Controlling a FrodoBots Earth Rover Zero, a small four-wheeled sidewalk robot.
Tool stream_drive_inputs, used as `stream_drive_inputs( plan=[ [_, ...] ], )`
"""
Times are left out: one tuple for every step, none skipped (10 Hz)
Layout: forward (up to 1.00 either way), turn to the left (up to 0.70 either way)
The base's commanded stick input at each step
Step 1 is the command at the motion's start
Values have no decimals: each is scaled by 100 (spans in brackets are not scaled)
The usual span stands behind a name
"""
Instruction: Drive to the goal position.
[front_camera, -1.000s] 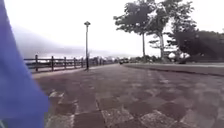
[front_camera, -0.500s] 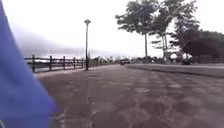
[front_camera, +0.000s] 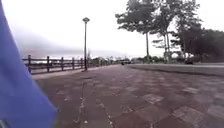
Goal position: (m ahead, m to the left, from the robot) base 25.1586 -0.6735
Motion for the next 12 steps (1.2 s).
stream_drive_inputs(
  plan=[
    [100,0],
    [100,0],
    [100,0],
    [100,0],
    [100,0],
    [100,0],
    [100,0],
    [100,0],
    [100,0],
    [100,0],
    [100,0],
    [100,0]
  ],
)
